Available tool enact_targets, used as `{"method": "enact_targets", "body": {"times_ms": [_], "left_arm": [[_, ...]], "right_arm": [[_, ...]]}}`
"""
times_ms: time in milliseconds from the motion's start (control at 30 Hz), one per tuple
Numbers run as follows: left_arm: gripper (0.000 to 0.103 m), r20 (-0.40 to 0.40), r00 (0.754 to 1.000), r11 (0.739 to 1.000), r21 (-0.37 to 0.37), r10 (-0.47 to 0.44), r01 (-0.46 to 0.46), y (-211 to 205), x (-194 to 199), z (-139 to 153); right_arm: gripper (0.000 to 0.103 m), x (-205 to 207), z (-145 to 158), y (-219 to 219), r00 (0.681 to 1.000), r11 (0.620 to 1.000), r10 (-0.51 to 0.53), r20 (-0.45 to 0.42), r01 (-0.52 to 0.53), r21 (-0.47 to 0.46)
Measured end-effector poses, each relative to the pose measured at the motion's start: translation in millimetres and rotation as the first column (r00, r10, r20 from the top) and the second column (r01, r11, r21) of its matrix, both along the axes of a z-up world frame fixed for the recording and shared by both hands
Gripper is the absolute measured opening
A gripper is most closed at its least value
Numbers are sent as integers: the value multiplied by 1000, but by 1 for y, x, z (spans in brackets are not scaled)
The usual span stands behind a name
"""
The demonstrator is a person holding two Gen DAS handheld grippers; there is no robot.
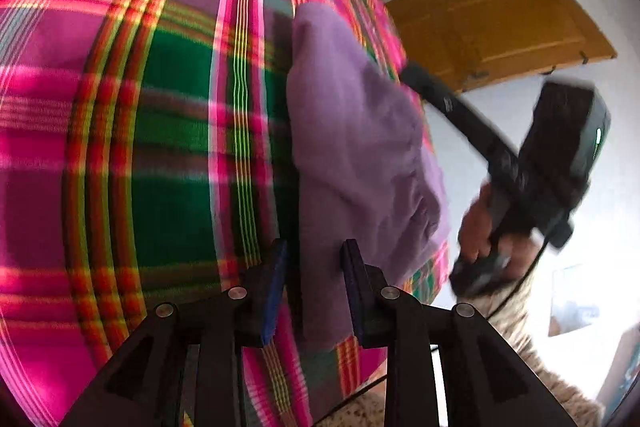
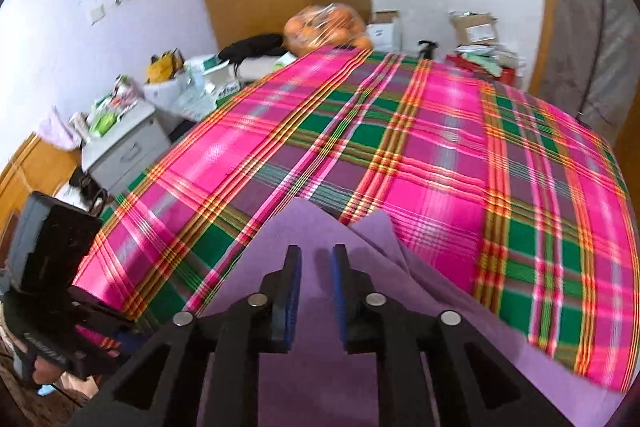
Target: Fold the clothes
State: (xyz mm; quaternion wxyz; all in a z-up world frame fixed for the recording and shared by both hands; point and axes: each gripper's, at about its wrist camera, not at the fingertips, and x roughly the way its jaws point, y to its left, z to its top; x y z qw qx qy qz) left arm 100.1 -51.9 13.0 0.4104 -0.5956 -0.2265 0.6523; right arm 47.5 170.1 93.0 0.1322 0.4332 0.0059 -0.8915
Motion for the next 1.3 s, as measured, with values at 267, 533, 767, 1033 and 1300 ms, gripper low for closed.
{"method": "enact_targets", "body": {"times_ms": [267,533,767,1033,1300], "left_arm": [[20,37,999,999,27,16,-17,-15,16,-6],[9,4,1000,999,39,18,-18,-21,24,0],[8,-12,1000,997,79,5,-4,-18,12,6],[8,-36,999,997,72,-14,16,-29,21,16],[8,-43,999,997,74,0,3,-43,24,16]], "right_arm": [[4,-15,-19,-19,998,993,62,-6,-61,99],[1,-3,7,-24,986,977,13,-164,23,214],[1,5,27,-27,969,976,-14,-247,67,208],[1,15,50,-30,940,975,-42,-338,113,194],[1,2,22,-6,958,951,-157,-242,213,225]]}}
